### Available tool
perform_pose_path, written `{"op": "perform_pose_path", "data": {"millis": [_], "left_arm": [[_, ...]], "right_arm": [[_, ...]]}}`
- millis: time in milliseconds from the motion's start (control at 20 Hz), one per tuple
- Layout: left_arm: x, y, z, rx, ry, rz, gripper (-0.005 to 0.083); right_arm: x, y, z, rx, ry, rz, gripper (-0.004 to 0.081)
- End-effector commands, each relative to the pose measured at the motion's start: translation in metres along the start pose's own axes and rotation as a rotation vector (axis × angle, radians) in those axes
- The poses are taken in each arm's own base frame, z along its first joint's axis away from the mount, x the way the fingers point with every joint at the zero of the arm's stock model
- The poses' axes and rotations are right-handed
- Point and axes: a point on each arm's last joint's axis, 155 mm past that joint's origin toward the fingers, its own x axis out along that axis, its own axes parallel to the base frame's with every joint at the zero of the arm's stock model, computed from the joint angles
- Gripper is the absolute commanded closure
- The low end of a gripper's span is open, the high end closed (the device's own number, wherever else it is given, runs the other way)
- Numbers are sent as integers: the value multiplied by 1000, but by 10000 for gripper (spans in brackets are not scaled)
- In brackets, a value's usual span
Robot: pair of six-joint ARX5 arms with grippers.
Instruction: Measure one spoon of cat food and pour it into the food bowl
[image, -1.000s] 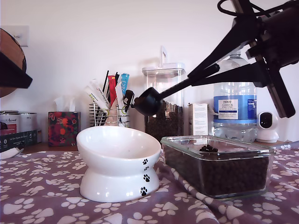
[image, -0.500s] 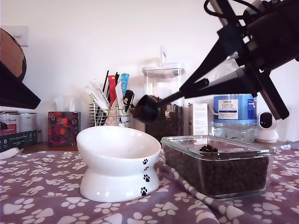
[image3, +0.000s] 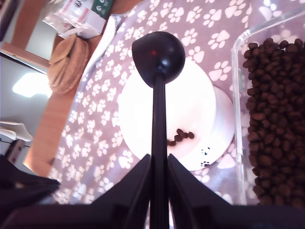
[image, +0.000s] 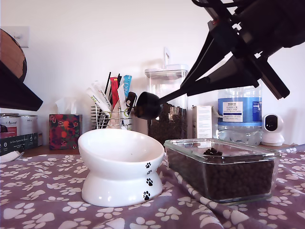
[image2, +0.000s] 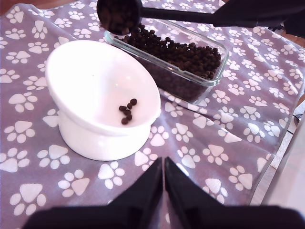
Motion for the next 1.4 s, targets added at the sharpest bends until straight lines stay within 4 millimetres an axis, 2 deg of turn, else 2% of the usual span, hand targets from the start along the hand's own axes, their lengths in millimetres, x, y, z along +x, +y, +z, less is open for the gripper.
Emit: {"op": "perform_pose_path", "data": {"millis": [0, 200, 450, 700, 850, 1100, 1200, 1350], "left_arm": [[-1, -2, 8, 7, -17, -6, 793], [-1, -2, 8, 7, -17, -6, 793], [-1, -2, 6, 4, -11, -6, 793], [-1, -2, 6, 4, -11, -5, 793], [-1, -2, 6, 4, -11, -4, 793], [-1, -1, 7, 4, -12, 4, 793], [-1, -1, 7, 4, -12, 4, 793], [-1, -1, 6, 4, -11, 4, 793]], "right_arm": [[3, 6, 3, -44, -5, -1, 783], [13, 12, -1, -156, 26, -22, 783], [27, 10, -7, -340, 95, -119, 783], [26, 4, 0, -564, 107, -242, 783], [23, 1, -2, -717, 115, -308, 783], [19, 11, -2, -973, 92, -390, 783], [19, 12, -2, -984, 86, -398, 783], [17, 5, 6, -839, 51, -418, 783]]}}
